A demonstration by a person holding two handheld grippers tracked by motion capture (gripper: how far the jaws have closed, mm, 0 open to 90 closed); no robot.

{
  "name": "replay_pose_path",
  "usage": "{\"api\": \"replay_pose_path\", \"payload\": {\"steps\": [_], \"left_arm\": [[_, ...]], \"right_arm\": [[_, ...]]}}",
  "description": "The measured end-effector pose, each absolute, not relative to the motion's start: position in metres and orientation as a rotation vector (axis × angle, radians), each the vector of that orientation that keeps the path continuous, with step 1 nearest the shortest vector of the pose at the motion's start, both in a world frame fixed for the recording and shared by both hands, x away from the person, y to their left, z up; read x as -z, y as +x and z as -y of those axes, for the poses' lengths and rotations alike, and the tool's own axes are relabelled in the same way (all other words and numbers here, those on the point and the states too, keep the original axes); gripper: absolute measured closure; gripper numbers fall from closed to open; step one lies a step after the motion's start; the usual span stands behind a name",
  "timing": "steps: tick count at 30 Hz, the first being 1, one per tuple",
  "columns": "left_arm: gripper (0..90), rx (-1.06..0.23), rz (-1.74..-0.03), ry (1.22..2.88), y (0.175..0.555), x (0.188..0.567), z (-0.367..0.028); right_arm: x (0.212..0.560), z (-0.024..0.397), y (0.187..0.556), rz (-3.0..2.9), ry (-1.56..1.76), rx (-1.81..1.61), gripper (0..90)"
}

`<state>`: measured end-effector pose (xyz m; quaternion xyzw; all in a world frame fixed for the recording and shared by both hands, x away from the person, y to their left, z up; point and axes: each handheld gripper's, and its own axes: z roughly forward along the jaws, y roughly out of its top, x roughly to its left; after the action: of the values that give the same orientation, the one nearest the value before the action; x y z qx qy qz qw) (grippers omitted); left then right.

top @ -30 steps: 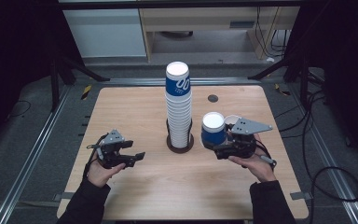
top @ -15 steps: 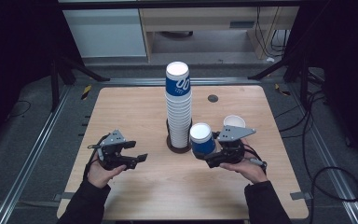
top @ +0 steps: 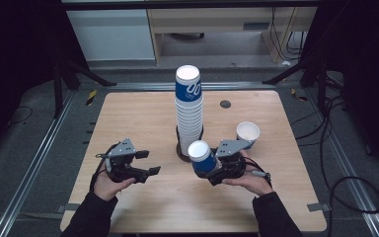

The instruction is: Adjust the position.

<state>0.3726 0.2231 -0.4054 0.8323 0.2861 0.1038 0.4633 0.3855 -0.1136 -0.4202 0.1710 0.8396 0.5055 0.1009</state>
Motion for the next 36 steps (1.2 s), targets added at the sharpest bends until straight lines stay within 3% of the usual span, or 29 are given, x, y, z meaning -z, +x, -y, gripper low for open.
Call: {"api": "replay_pose_path", "payload": {"steps": [36], "left_arm": [[19.3, -0.122, -0.545, 2.095, 0.362, 0.405, -0.19]], "right_arm": [[0.452, 0.06, 0.383, -2.679, 0.289, -1.373, 20.0]]}}
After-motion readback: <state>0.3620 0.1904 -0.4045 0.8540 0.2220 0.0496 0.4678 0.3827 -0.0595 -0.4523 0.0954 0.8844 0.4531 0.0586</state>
